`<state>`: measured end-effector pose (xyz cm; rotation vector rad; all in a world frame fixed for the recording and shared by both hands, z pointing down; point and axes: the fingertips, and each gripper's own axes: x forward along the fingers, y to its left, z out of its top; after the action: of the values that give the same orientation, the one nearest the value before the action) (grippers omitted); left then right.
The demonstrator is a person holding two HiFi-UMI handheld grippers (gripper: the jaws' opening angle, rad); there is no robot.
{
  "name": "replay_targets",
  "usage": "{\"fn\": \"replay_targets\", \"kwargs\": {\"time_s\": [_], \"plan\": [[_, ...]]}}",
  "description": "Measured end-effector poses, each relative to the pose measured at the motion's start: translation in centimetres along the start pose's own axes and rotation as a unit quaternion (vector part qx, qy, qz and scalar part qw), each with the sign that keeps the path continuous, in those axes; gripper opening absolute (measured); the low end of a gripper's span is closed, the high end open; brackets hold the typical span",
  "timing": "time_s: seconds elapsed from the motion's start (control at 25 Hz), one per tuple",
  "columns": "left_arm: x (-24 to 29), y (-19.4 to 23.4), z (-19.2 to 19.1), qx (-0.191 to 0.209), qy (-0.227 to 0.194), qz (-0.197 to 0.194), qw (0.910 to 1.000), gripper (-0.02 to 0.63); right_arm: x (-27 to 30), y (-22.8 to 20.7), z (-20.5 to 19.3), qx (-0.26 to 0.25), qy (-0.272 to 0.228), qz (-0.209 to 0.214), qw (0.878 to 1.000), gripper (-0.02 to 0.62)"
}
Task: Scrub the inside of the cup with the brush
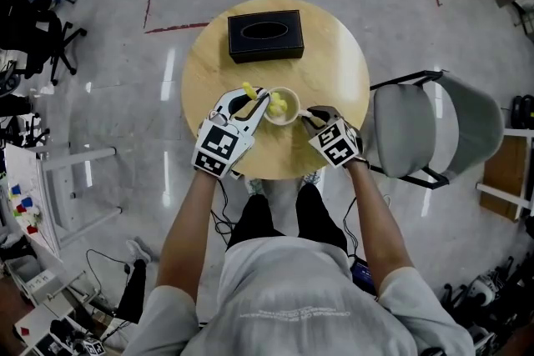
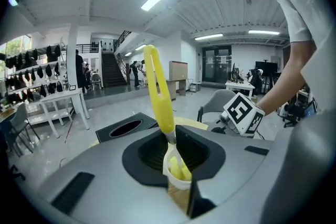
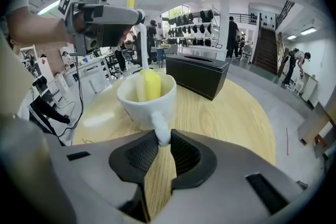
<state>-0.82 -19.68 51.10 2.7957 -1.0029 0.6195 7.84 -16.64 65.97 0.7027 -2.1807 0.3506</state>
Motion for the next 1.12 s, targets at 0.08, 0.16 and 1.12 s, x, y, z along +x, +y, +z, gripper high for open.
{"fn": "replay_targets", "kwargs": {"time_s": [0.08,0.16,1.12], "plan": [[-0.7,0.2,0.5,-0.002,-0.006,0.005,1.0000,0.063,0.0,0.0,0.0,0.005,-0.002,-0.002,1.000,0.097],[-1.4,0.8,1.4,-0.009,-0.017,0.019,0.9996,0.063,0.0,0.1,0.0,0.008,-0.003,-0.003,1.000,0.097],[-1.6,-1.3,-0.6,-0.137,0.050,-0.015,0.9892,0.051,0.0,0.0,0.0,0.006,-0.006,-0.008,1.000,0.097]]}}
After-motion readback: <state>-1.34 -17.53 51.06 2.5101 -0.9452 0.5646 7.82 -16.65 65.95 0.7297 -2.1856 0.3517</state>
